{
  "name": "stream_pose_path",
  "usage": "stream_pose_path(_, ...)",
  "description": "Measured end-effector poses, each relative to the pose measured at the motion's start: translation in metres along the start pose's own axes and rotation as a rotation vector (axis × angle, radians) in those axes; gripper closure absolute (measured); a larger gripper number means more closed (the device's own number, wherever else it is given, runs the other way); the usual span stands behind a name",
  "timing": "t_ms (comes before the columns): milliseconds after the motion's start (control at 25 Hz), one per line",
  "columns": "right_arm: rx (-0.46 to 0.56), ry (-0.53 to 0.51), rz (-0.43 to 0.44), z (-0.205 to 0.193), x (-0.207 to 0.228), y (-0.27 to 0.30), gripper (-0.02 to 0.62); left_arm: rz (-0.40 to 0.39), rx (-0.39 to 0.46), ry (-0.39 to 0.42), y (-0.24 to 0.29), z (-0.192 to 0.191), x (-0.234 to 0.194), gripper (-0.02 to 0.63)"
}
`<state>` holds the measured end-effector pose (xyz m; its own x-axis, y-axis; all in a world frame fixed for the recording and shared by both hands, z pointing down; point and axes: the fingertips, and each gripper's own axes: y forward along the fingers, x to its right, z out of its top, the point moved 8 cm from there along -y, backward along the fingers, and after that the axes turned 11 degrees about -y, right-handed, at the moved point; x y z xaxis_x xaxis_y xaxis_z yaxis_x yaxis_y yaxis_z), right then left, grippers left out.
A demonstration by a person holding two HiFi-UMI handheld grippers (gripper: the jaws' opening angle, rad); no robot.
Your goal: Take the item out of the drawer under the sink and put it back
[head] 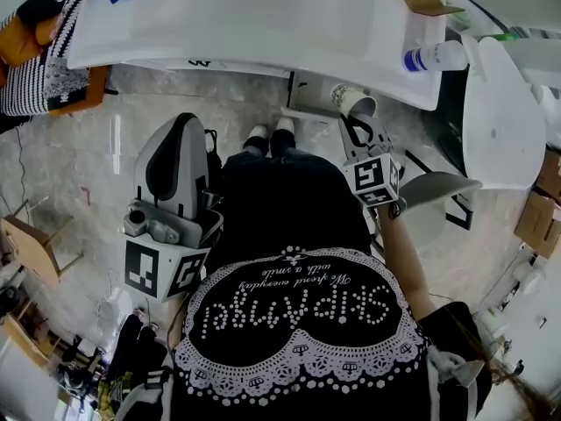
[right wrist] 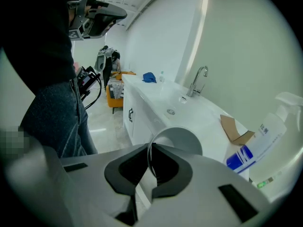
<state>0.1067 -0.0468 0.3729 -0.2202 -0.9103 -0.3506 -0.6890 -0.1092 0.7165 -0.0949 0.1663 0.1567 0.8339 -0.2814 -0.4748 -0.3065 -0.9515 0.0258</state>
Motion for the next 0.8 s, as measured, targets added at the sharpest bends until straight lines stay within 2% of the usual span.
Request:
stream_pose_path(240,-0.012,-0.046,0.046,-0.009,0.003,0.010,0.569,0.032,-0.018,-0.010,0.001,-0.007,0.003,0.601)
stream_pose_path(360,-0.024,-0.075,0.076,-0.016,0.001,0.016,0.569,0.046,-0.060,-0.011,-0.001,-0.013,0.003,0.601)
stream_pose_path(640,-0.057,-0.151,0.137,-0.032,-0.004,0.035,0.569,0.046,0.008,-0.012,0.007,-0.012,0.012,0.601)
stream_pose_path(800,-0.071,-0.186,0.171,-0.040,-0.007,0.047,0.569,0.050,0.002,-0.014,0.007,-0.014,0.015,0.601)
